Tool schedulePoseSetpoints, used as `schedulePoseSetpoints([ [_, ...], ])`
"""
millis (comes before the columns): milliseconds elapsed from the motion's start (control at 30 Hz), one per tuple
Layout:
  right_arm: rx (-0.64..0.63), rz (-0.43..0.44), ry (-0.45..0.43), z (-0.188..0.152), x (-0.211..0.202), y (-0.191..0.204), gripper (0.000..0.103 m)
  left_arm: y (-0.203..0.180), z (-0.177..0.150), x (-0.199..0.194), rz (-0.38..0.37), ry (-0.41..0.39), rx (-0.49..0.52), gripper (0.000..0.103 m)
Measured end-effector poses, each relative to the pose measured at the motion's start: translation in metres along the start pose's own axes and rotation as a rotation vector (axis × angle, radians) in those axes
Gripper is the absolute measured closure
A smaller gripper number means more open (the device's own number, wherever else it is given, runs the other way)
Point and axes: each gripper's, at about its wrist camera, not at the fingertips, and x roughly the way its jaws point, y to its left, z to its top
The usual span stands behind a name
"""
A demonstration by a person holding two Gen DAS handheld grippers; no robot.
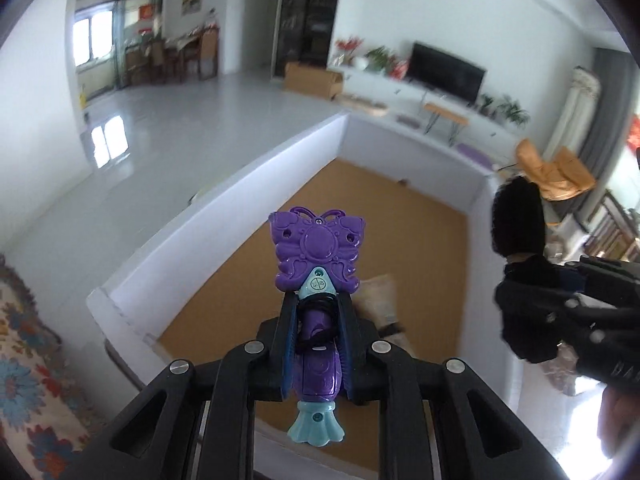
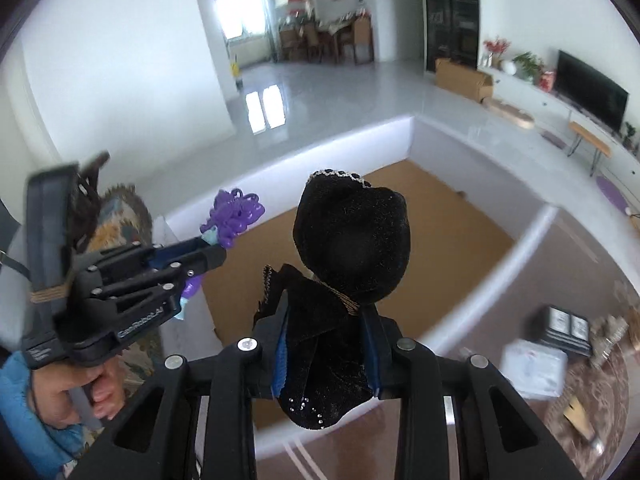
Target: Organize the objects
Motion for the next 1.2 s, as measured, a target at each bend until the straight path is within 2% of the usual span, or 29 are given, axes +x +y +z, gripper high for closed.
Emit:
schedulePoseSetpoints([
  [33,0.001,0.007,0.020,0.003,0.015,0.001,0.062,0.004,0.000,0.007,0.023,0.015,-0.009,0.075],
  [67,0.008,0.030,0.037,0.005,0.030,0.004,0.043,0.003,-0.001,0.013,0.036,0.026,-0.016,0.066],
  [100,0.019,0.046,0.046,0.007,0.039,0.003,0.026,0.003,-0.002,0.015,0.043,0.026,-0.026,0.043],
  [133,0.035,0.053,0.050,0.007,0.045,0.002,0.024,0.000,-0.005,0.012,0.053,0.001,-0.036,0.031],
  [233,0.073,0.068,-0.012,-0.001,0.033,-0.010,0.023,-0.020,-0.011,-0.007,0.027,-0.075,-0.012,0.030],
  [333,0.077,0.011,-0.097,-0.026,-0.001,-0.030,0.011,-0.065,-0.028,-0.040,-0.085,-0.123,0.063,0.028],
  [367,0.074,-0.034,-0.127,-0.036,-0.014,-0.040,0.006,-0.089,-0.036,-0.050,-0.143,-0.130,0.106,0.024],
  [433,0.075,-0.149,-0.174,-0.072,-0.041,-0.067,0.001,-0.132,-0.055,-0.063,-0.251,-0.125,0.187,0.005],
  [467,0.086,-0.226,-0.179,-0.097,-0.052,-0.085,0.000,-0.152,-0.064,-0.066,-0.295,-0.115,0.224,0.003],
  [533,0.143,-0.354,-0.140,-0.147,-0.064,-0.120,0.000,-0.193,-0.093,-0.066,-0.369,-0.068,0.298,0.001],
  [600,0.217,-0.443,-0.075,-0.193,-0.070,-0.155,0.000,-0.233,-0.119,-0.047,-0.381,-0.001,0.343,0.001],
  [667,0.304,-0.527,0.009,-0.248,-0.075,-0.192,0.000,-0.263,-0.143,-0.013,-0.359,0.081,0.381,0.001],
  [733,0.387,-0.555,0.042,-0.285,-0.083,-0.215,0.000,-0.283,-0.158,0.016,-0.324,0.136,0.409,0.002],
  [800,0.456,-0.577,0.044,-0.314,-0.092,-0.232,0.000,-0.290,-0.171,0.031,-0.275,0.157,0.435,0.002],
  [900,0.506,-0.593,0.030,-0.332,-0.096,-0.244,0.000,-0.305,-0.172,0.041,-0.226,0.140,0.470,0.002],
  [1000,0.490,-0.600,0.015,-0.326,-0.093,-0.244,0.000,-0.317,-0.163,0.056,-0.195,0.146,0.491,0.002],
  [1100,0.467,-0.596,0.029,-0.320,-0.087,-0.241,0.000,-0.312,-0.159,0.059,-0.205,0.157,0.462,0.001],
  [1200,0.503,-0.554,0.025,-0.325,-0.087,-0.251,0.000,-0.316,-0.154,0.066,-0.206,0.147,0.462,0.000],
])
